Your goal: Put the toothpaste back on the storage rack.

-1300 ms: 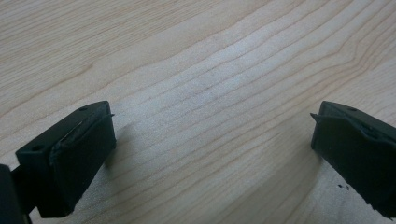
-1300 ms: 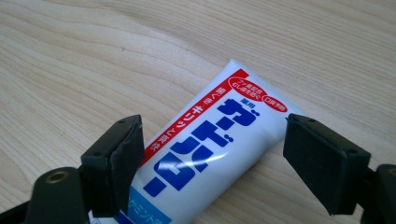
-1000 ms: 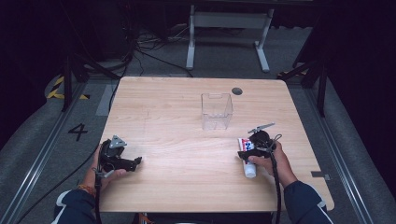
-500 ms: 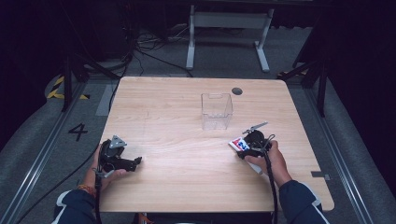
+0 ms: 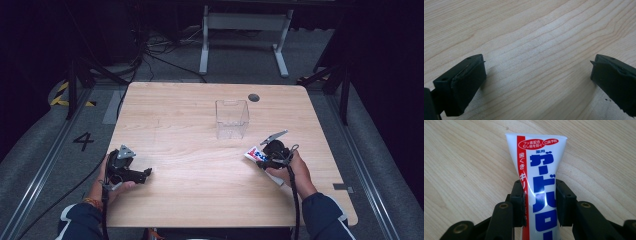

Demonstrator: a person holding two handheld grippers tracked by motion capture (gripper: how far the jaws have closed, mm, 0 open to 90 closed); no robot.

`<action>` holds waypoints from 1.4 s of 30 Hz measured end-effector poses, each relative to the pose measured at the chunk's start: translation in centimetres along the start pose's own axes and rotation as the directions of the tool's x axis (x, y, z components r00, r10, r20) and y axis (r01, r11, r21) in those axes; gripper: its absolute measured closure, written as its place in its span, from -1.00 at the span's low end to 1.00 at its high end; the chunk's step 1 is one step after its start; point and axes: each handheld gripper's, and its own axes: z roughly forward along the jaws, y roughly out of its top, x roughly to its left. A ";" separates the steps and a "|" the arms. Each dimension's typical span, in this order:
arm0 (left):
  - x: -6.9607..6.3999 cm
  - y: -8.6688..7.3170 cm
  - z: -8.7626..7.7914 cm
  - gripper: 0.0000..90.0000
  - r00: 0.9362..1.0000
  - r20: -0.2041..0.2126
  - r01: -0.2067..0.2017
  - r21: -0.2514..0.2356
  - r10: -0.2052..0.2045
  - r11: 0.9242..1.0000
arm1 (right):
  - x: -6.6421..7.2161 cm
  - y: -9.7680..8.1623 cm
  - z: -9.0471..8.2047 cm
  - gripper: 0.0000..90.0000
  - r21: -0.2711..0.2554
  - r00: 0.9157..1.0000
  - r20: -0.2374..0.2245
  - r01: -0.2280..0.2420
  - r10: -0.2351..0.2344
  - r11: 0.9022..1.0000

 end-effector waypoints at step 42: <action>0.0 0.0 0.0 -0.99 1.000 -0.002 -0.002 -0.003 0.002 1.000 | -0.3 -0.5 -6.9 0.54 -0.357 1.000 -0.022 -0.003 -0.005 0.934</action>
